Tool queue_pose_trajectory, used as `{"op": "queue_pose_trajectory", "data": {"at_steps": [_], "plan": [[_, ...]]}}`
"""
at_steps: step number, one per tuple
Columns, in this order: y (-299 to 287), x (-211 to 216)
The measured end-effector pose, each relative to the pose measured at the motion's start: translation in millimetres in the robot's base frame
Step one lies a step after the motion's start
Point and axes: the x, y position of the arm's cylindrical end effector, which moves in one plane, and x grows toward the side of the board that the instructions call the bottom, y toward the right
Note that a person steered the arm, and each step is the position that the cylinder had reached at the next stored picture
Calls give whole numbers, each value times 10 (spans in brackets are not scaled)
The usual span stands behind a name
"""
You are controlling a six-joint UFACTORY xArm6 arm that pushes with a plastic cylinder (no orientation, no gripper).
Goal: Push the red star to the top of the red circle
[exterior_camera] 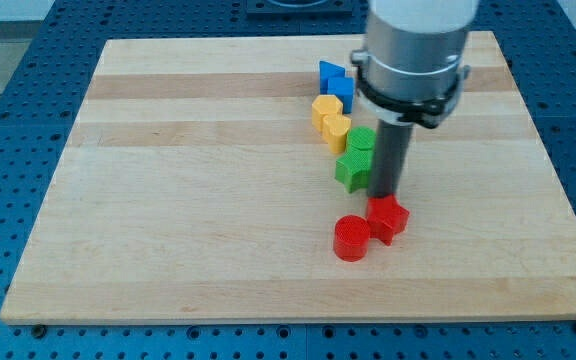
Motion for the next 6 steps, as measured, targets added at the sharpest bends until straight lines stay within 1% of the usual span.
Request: {"op": "queue_pose_trajectory", "data": {"at_steps": [1, 2, 3, 5, 6], "plan": [[354, 0], [610, 100], [455, 382], [-478, 366], [-597, 342]]}}
